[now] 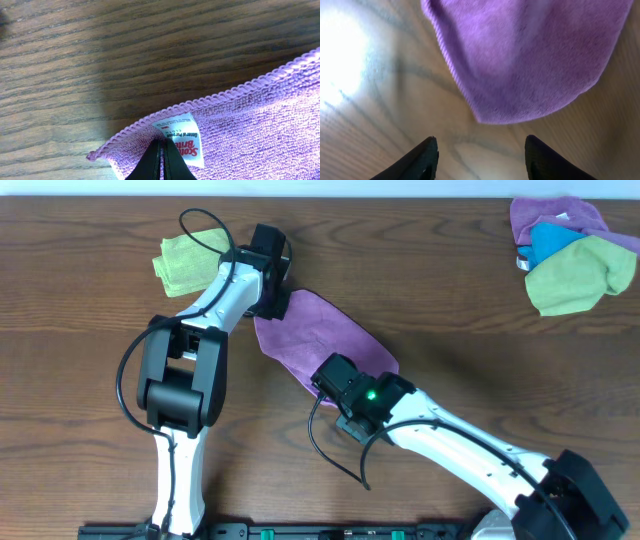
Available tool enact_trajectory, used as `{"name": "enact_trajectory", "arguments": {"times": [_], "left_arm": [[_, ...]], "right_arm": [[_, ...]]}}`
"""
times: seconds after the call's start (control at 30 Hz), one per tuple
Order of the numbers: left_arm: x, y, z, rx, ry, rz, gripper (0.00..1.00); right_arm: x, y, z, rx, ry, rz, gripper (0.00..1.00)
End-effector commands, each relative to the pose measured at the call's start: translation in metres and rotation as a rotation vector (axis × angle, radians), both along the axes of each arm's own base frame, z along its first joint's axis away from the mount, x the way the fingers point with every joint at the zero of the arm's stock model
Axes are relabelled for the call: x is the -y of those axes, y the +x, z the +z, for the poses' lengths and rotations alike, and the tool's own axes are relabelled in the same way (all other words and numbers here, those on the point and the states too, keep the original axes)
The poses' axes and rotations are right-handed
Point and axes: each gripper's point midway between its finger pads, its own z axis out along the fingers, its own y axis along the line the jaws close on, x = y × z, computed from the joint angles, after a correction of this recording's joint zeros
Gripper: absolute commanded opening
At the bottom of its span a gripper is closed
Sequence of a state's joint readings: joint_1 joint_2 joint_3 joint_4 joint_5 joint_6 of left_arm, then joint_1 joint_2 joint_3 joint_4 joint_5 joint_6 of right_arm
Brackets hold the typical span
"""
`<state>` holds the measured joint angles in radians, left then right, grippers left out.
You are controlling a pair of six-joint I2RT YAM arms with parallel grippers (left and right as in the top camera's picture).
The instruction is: Fold the cloth
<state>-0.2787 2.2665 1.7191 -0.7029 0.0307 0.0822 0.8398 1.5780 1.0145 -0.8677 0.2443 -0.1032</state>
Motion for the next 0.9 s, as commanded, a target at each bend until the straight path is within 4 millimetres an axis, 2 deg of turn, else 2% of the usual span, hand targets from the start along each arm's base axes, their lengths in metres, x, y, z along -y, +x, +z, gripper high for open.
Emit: {"name": "enact_trajectory", "arguments": {"times": [0.0,0.13,0.23,0.47,0.73,0.87], "left_arm": [[0.004,-0.001,-0.010,-0.016,-0.010,-0.006,0.06],[0.004,0.001,-0.009,-0.007,-0.013,-0.006,0.06],[0.005,0.002,-0.009,-0.004,-0.015,-0.006,0.06],[0.010,0.000,-0.009,-0.012,-0.046,-0.014,0.06],[0.010,0.001,-0.009,-0.009,-0.046,-0.014,0.06],[0.011,0.001,-0.009,-0.009,-0.047,-0.014,0.06]], "right_arm": [[-0.004,-0.006,0.001,0.004,-0.039,0.058,0.57],[-0.010,-0.012,-0.004,-0.013,-0.045,0.084,0.56],[-0.011,-0.016,-0.016,-0.048,-0.066,0.091,0.54],[-0.009,-0.015,-0.034,-0.066,-0.118,0.095,0.49],[0.000,-0.007,-0.044,-0.038,-0.193,0.090,0.45],[0.003,0.002,-0.047,0.001,-0.231,0.086,0.48]]}}
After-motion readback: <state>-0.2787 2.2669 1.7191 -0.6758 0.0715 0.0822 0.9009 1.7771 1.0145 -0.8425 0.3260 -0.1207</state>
